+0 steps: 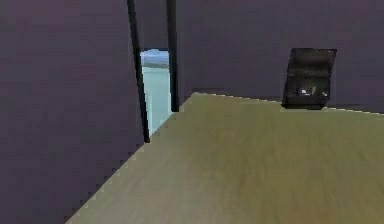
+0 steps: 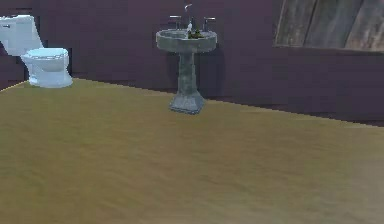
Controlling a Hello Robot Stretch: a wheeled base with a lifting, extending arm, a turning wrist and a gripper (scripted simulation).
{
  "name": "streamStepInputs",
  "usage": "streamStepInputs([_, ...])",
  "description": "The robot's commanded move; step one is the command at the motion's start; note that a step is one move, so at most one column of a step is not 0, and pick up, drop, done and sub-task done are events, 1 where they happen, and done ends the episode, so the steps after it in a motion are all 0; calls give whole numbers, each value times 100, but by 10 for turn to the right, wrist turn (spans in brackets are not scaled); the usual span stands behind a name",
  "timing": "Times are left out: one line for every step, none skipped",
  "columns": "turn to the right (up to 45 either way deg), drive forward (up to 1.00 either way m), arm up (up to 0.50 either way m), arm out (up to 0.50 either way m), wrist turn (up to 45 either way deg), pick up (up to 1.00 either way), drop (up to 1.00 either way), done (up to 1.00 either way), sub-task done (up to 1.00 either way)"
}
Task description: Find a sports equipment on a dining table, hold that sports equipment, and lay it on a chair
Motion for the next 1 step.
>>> streamStepInputs([-30, 0, 0, 0, 0, 0, 0, 0, 0])
